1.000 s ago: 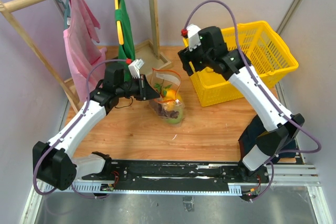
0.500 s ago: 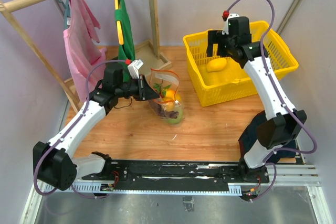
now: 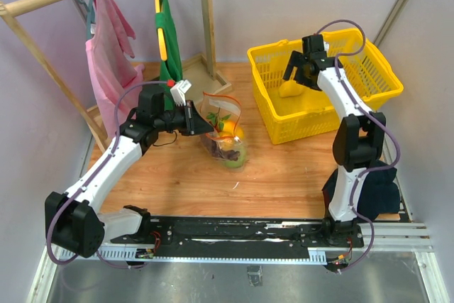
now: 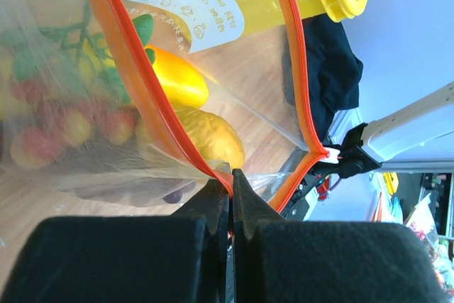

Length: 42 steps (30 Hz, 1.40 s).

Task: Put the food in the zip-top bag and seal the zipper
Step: Pick up the fake fruit from the bin.

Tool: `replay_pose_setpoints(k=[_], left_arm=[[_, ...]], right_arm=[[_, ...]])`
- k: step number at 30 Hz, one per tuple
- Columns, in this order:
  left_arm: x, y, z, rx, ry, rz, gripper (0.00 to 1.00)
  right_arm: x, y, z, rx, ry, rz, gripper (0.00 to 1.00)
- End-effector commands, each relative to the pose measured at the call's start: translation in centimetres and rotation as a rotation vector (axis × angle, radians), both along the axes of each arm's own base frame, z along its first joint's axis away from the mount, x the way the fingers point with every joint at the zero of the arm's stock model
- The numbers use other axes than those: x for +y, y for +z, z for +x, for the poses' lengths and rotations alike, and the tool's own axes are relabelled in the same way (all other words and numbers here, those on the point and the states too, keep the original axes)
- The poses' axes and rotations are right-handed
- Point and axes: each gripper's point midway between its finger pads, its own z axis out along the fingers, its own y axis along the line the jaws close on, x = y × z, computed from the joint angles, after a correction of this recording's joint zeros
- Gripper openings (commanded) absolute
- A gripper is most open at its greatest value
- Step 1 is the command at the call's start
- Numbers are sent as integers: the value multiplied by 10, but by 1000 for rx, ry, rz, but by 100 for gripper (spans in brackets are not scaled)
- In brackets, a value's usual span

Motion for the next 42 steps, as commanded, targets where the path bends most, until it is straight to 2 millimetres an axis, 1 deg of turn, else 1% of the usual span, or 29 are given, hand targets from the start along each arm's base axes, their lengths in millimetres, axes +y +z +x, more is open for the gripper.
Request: replay_pose_setpoints(k=[1,6,11,17,19,23,27,31,32,36,39,42], left_arm=[[-1,7,2,-30,-12,-25,0],[1,4,5,-21,-6,-25,0],[1,1,6,-11,-5,-24,0],[1,1,7,-8,-4,-25,0],[1,1,7,-7,-4,-24,0],[2,0,7,-7,-2,-24,0],[2,1,7,-9,-2,-25,0],[3,1,7,-10,3,-23,0],[3,1,7,-9,4,-22,0],[3,2,7,-12,2,-23,0],[3,3,6,-16,2,-25,0],[3,3,7,-19,5,-25,0]], right_arm=[[-19,-6,30,-65,-165,68,98],[-26,-40,47,-27,-218,146,98],[-37,-64,58,-30,-283,192,98],[-36,-89,74,-51,-290,274,98],[-32,-96,79,-49,-280,302,98],[-29,-115,79,-9,-299,342,98],[-26,-133,73,45,-309,357,99],[-30,-145,70,72,-323,366,92],[-31,-147,70,75,-325,363,88],[-34,-154,66,96,-330,381,80],[-34,-154,61,109,-328,395,68],[-36,-146,57,101,-316,391,54]])
